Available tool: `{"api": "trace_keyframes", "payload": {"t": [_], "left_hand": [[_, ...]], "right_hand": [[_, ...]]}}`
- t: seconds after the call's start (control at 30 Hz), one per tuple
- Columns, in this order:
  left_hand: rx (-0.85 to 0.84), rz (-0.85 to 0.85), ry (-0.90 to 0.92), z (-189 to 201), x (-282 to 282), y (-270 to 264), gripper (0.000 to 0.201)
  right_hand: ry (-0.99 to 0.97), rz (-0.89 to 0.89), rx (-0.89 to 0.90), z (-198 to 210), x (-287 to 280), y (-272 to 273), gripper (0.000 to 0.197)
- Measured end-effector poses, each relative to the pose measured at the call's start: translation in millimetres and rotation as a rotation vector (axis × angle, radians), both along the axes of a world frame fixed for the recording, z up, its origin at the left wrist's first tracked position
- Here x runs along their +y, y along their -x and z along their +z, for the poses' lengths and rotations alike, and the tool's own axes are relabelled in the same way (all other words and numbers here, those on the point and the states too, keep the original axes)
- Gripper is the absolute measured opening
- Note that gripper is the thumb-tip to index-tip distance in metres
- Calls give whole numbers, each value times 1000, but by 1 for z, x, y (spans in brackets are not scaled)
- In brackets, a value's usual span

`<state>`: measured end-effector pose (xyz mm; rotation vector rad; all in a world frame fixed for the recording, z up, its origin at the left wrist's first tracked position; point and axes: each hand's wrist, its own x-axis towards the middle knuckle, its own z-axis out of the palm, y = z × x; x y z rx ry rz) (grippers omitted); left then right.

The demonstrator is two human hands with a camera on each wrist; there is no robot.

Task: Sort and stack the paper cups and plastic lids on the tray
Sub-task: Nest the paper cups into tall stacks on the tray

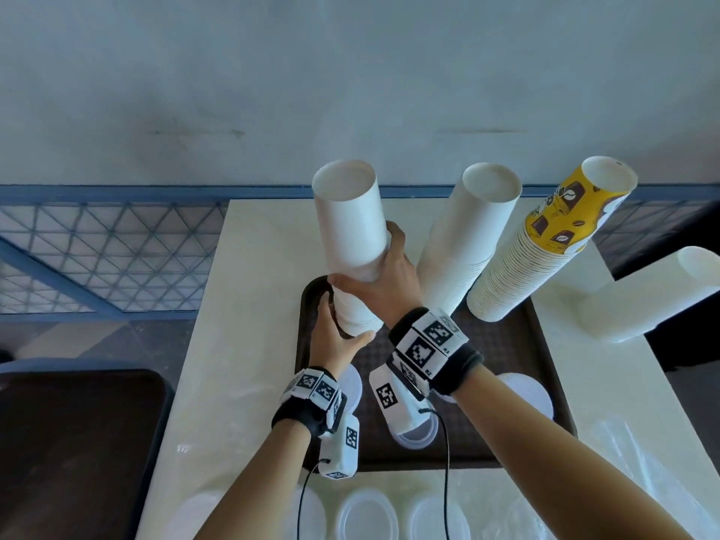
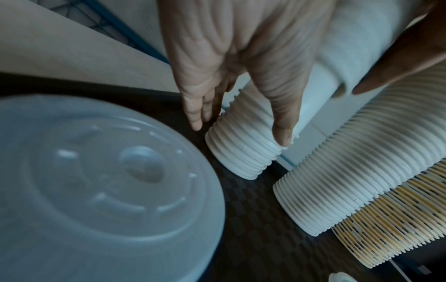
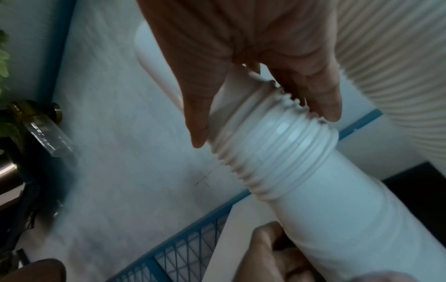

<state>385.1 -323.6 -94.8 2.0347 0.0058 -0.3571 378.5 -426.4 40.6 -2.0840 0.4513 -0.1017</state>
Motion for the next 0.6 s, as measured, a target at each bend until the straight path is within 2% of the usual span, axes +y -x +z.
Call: {"api": "trace_keyframes", "payload": {"t": [0.1, 0.17, 0.23, 0.33, 0.4, 0.47, 0.6], "left_hand": [[73, -79, -108, 13, 11, 11, 89], [89, -138, -243, 30, 19, 23, 73], [47, -199, -295, 49, 26, 38, 57], [-5, -318, -316, 71, 32, 72, 44], [-32, -379, -298, 81, 33, 98, 40], [-43, -436, -291, 88, 30, 125, 42], [-36, -541, -341, 93, 14, 177, 53]], "right_hand": [[-36, 36, 97, -8, -2, 20, 113], [-65, 97, 206, -11, -13, 43, 110], [-112, 183, 348, -13, -34, 71, 96], [-135, 179, 461, -25, -83, 115, 56], [-135, 55, 454, -36, -125, 139, 37], [-157, -152, 421, -42, -167, 163, 36], [-165, -572, 341, -57, -245, 202, 69]]}}
